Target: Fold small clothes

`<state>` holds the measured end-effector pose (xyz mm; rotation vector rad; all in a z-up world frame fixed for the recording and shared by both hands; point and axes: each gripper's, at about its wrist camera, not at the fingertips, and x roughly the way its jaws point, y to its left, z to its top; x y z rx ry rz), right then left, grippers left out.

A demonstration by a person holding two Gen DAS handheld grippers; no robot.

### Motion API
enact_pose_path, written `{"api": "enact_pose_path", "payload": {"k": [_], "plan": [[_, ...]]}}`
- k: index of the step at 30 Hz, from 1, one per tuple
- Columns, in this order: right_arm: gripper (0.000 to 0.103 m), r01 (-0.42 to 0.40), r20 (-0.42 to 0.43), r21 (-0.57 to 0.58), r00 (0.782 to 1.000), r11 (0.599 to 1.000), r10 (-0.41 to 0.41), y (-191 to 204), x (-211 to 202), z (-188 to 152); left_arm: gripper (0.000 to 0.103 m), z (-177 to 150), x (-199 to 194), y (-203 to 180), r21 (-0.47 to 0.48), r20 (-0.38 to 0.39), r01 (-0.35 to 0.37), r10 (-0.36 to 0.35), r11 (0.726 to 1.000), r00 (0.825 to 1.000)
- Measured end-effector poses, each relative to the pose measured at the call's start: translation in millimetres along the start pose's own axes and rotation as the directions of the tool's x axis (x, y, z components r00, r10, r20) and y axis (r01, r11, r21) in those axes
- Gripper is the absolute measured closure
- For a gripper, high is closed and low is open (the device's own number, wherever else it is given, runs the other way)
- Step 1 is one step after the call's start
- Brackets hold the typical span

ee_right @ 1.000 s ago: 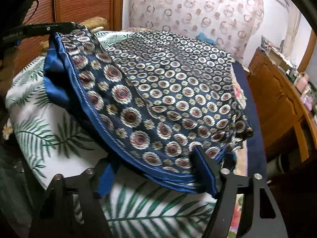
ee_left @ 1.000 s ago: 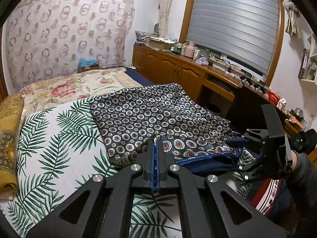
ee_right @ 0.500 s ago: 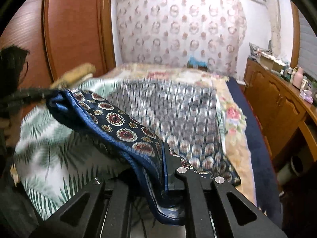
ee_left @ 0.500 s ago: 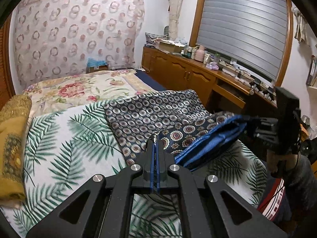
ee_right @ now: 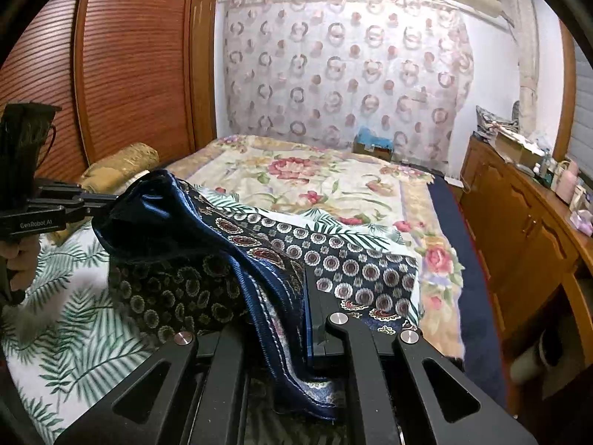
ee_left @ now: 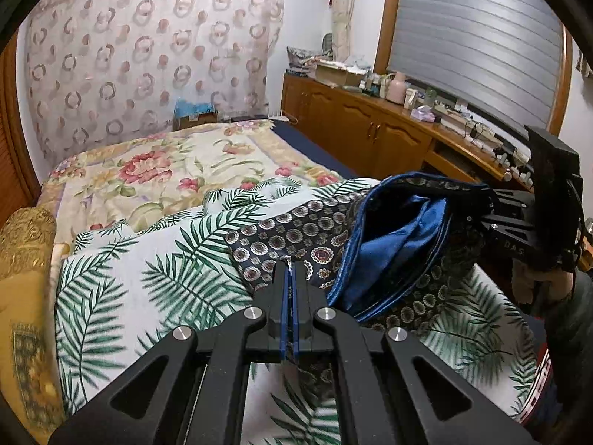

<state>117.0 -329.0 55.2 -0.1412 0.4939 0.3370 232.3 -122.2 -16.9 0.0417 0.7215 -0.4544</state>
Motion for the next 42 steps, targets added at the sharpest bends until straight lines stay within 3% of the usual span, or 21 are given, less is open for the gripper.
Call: {"api": "enact_pose_path", "payload": {"k": [12,13,16,23,29,31,34,42], "plan": [[0.097,-0.008,-0.108,0.028,0.994,1.000,0.011,-16.1,50.7,14.4,0.097,14.9,30.0,15.8,-0.008,-0.085,0.033,-0.034,0.999,0.996],[0.097,-0.009,-0.112,0.029,0.994,1.000,0.012,-16.6,52.4,15.1,0.093,16.2,30.6,16.3,-0.002,-0.087,0.035,-0.035,0.999,0.996],[0.097,-0.006,-0.120,0.028,0.993,1.000,0.010,-19.1,53.9,19.9,0.066,17.7,27.8,18.4,0.009,-0.060,0.013,-0.013,1.000,0.998],[0.097,-0.004,-0.138,0.029,0.990,1.000,0.008,-19.4,59.9,30.0,0.063,15.6,31.1,26.0,0.001,-0.078,0.017,-0.017,1.000,0.997],[0.075,0.043,-0.143,0.046,0.989,0.998,-0.036,-22.0,64.0,41.4,0.060,15.5,29.4,24.8,0.007,-0.079,0.036,-0.036,0.999,0.996],[0.055,0.056,-0.132,0.050,0.990,0.997,-0.049,-20.8,60.9,44.1,0.060,16.1,28.7,24.2,0.012,-0.076,0.041,-0.040,0.999,0.996],[0.037,0.059,-0.099,0.070,0.994,0.996,-0.052,-19.9,47.9,47.1,0.028,17.0,27.9,23.9,0.015,-0.067,0.044,-0.043,0.999,0.997],[0.027,0.105,-0.061,0.090,0.993,0.990,-0.099,-15.3,9.6,29.7,0.027,15.8,46.8,29.3,0.026,-0.089,-0.002,0.004,1.000,0.996]]}}
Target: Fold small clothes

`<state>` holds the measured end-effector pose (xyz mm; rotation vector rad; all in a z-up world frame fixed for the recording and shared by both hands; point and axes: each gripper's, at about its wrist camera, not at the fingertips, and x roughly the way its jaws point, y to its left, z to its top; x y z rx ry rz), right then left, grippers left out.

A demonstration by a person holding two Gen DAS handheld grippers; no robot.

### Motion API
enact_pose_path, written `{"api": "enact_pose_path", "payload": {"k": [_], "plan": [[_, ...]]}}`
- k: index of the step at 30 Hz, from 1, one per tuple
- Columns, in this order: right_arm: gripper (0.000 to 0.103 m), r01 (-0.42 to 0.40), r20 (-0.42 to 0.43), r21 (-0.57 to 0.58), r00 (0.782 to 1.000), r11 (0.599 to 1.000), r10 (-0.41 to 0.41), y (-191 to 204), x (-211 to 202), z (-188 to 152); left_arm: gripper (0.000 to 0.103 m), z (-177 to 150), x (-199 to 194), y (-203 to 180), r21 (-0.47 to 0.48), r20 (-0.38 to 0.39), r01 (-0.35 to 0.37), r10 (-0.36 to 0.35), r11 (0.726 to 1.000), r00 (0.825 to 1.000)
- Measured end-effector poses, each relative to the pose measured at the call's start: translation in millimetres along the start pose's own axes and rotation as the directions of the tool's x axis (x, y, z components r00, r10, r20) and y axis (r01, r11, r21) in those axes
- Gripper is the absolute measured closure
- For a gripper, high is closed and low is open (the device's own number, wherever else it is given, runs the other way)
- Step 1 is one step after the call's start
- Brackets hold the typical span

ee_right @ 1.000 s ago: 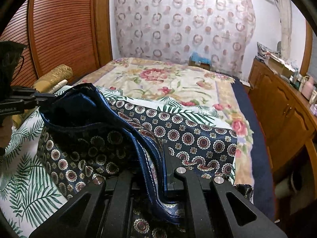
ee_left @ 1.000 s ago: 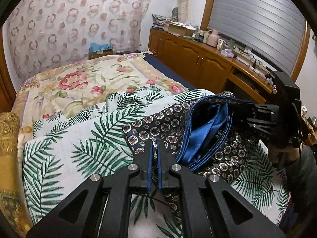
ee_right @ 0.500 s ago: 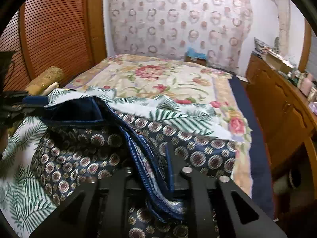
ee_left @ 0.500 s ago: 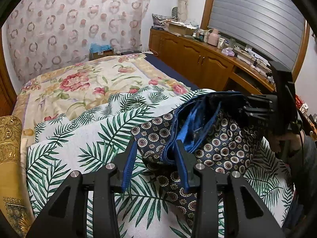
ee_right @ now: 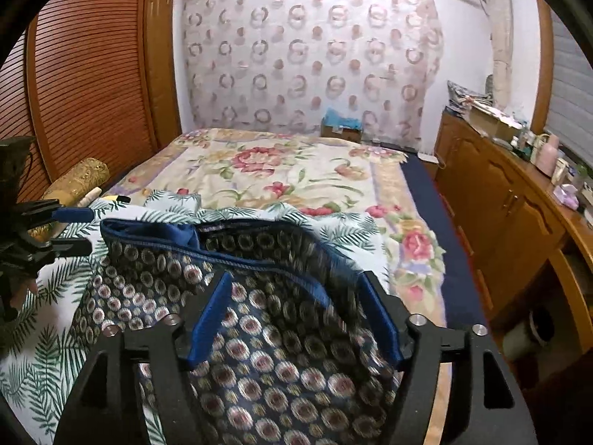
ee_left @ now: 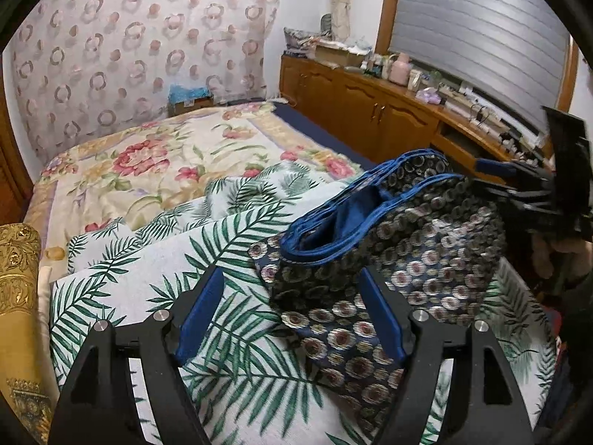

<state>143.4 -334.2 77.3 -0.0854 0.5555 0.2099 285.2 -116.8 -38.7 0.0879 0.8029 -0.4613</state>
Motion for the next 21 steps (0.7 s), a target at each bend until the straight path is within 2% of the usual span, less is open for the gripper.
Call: {"api": "enact_pose_path", "payload": {"k": [3,6,9,12,19,21], "plan": [[0.025,0.028,-0.031,0.015,0.999,0.999,-0.028,-6.3,1.9,-15.5,0.027,2.6,18.3,5.4,0.005,-0.033,-0.035,0.035,0.999,0.999],[0.025,0.061,-0.088,0.043,0.995,0.997,-0.057,-16.3,14.2,-25.5,0.027,4.1,34.7,11.8,-0.005,-0.065,-0.032,0.032,0.999,0.997],[0.025,0.056,-0.121,0.070,0.992,0.996,-0.047,-24.5,25.5,-32.3,0.027,6.7,49.9,17.4,-0.021,-0.099,-0.029,0.027,0.999,0.995],[0.025,0.022,-0.144,0.102,0.990,0.994,-0.007,-29.7,36.9,-35.7,0.027,8.4,59.7,20.5,-0.033,-0.123,-0.023,0.019,0.999,0.992],[0.025,-0.089,-0.183,0.147,0.976,0.985,0.116,-42.5,59.1,-32.0,0.027,9.5,65.6,17.4,-0.038,-0.127,-0.010,0.005,0.999,0.992],[0.027,-0.104,-0.182,0.143,0.975,0.984,0.130,-44.1,62.0,-30.5,0.027,9.8,67.6,17.2,-0.038,-0.128,-0.002,-0.003,0.999,0.992]]}}
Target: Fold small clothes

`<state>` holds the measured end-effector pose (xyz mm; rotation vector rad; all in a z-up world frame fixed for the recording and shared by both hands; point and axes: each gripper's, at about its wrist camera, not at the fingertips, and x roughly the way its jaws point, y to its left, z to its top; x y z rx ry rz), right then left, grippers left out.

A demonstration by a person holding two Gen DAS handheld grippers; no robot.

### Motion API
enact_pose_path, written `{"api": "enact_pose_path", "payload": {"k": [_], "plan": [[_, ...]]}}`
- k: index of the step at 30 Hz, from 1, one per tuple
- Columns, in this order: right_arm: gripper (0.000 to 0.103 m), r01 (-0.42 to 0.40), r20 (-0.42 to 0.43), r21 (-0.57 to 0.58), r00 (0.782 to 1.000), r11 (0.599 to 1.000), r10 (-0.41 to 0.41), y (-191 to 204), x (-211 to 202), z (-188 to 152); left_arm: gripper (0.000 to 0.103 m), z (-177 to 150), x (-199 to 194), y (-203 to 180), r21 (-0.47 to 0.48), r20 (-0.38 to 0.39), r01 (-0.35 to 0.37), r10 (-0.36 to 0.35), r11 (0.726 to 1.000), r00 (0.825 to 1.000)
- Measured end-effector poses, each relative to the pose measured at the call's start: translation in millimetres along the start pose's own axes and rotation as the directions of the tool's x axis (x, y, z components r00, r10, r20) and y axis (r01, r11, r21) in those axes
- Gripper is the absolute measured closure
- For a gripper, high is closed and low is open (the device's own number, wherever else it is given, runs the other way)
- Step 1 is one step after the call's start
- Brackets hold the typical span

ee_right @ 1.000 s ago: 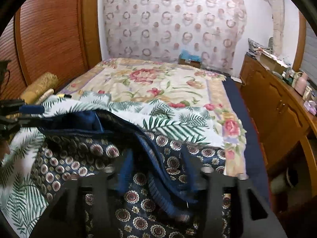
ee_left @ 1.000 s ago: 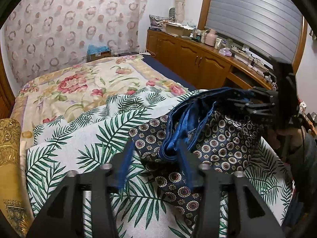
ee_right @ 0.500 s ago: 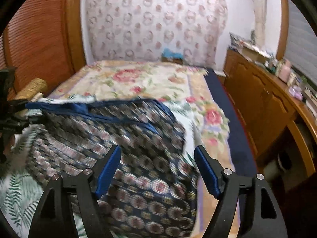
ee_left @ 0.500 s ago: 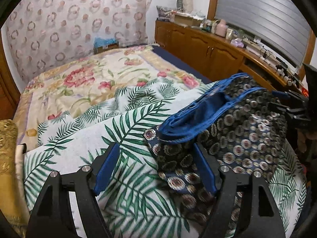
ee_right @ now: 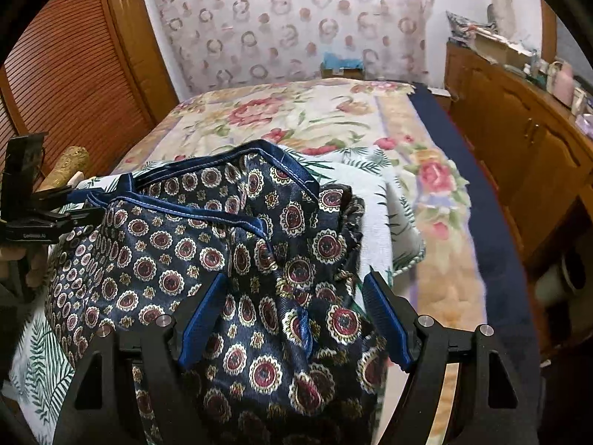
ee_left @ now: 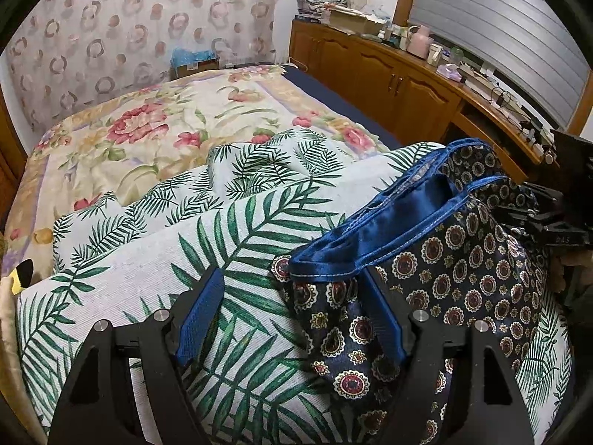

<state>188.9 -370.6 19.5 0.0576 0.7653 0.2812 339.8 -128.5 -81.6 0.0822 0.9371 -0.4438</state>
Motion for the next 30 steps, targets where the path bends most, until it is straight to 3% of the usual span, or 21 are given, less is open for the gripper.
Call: {"api": "enact_pose_path", "payload": {"k": [4,6,8,9,10,13,20,30], "plan": [[0.034,-0.021,-0.004,-0.030,1.000,0.999,0.021,-4.4,0.4,6.6,0.035,1.8,2.0,-1.4,0.012,0.012,0.010,-0.010,1.000,1.000],[0.046,-0.034,-0.005,-0.037,0.999,0.999,0.034,-7.8,2.0,9.3,0.044,2.5,3.0,-2.4,0.025,0.019,0.034,-0.034,0.999,0.999],[0.054,-0.055,-0.006,-0.040,0.998,0.998,0.055,-7.3,2.6,8.5,0.058,2.8,3.4,-3.5,0.031,0.023,0.041,-0.042,0.999,0.999],[0.063,-0.059,-0.006,-0.047,0.998,0.997,0.059,-6.8,1.1,7.6,0.063,2.9,3.6,-4.7,0.033,0.023,0.045,-0.046,0.998,0.999],[0.074,-0.072,-0.008,-0.050,0.997,0.996,0.072,-5.7,-0.1,5.7,0.077,3.2,3.7,-6.2,0.034,0.019,0.059,-0.060,0.998,0.998],[0.085,-0.103,-0.004,-0.053,0.995,0.993,0.103,-4.7,-2.6,2.1,0.093,3.3,-2.3,-10.3,0.029,0.016,0.080,-0.081,0.996,0.997],[0.089,-0.093,0.097,-0.070,0.990,0.993,0.099,8.8,-35.1,-1.0,0.095,-0.1,-58.4,-22.3,0.045,0.129,0.070,-0.075,0.997,0.989],[0.090,-0.095,0.240,-0.161,0.962,0.982,0.132,53.7,-86.5,9.0,0.095,-13.8,-151.4,-14.2,0.037,0.305,-0.004,-0.008,0.999,0.952]]}}
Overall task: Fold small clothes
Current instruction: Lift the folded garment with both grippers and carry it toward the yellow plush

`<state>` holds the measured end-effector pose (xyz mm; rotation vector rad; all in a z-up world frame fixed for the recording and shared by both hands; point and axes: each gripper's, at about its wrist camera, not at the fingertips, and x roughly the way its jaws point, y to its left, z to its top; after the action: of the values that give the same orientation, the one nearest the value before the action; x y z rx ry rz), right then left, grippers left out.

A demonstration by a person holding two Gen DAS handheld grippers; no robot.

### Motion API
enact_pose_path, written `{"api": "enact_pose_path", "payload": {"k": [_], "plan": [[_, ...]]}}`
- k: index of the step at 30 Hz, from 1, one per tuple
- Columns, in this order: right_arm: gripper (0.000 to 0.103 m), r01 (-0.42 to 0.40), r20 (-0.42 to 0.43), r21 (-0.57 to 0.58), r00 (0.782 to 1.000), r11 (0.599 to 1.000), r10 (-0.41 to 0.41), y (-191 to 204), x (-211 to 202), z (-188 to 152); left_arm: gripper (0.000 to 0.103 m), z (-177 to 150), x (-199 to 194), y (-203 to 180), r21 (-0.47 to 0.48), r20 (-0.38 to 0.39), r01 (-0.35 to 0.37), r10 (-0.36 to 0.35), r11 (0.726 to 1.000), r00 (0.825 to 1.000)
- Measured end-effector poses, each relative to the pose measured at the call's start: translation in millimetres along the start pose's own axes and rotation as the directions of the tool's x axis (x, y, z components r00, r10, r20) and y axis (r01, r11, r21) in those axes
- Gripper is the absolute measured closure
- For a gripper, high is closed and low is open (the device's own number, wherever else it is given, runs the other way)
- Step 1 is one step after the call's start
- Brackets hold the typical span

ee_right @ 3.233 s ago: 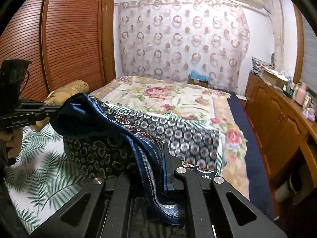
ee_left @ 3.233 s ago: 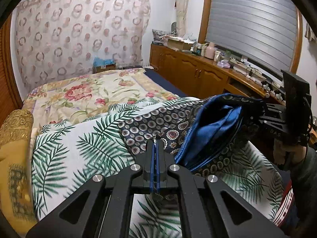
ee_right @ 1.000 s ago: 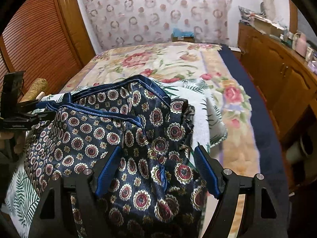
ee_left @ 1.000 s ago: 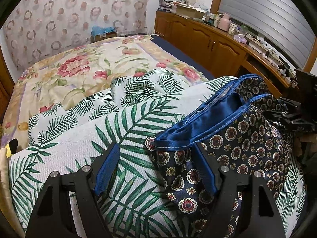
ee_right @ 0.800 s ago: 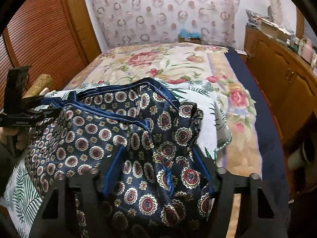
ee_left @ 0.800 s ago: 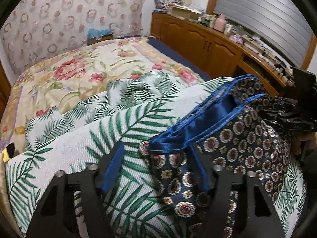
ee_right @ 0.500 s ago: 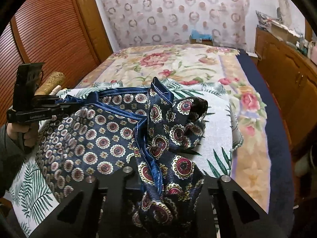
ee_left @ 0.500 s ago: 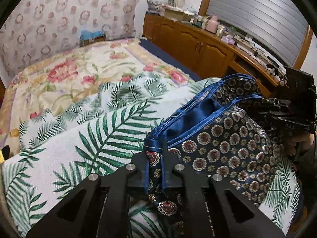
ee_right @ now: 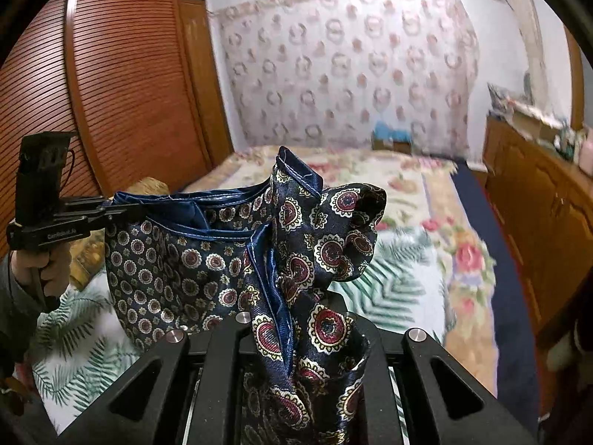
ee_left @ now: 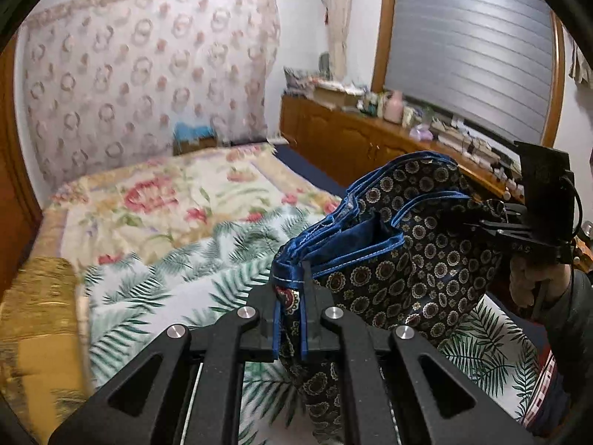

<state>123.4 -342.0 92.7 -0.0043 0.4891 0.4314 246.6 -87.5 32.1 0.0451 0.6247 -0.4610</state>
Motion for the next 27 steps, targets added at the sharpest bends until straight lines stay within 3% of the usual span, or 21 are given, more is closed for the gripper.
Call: {"api": "enact_pose_path", "payload": {"k": [9,15,20,27], "plan": [[0.090,-0.072,0.039,-0.098,0.996,0.993,0.076,45.8,2.0,21.7,0.095,-13.9,-66.8,42.0,-0.031,0.078,-0.125,0.127,0.992,0.989],[0.090,-0.129,0.018,-0.163,0.991,0.978,0.134,59.9,35.7,39.8,0.095,-34.8,-103.4,74.3,-0.083,0.101,-0.210,0.218,0.974,0.971],[0.090,-0.184,-0.016,-0.244,0.982,0.952,0.186,73.1,67.0,68.5,0.095,-56.9,-135.9,96.5,-0.136,0.127,-0.279,0.296,0.951,0.947],[0.090,-0.289,-0.109,-0.360,0.957,0.887,0.268,115.5,129.2,122.0,0.095,-93.1,-169.9,126.5,-0.229,0.149,-0.387,0.425,0.893,0.893]]}}
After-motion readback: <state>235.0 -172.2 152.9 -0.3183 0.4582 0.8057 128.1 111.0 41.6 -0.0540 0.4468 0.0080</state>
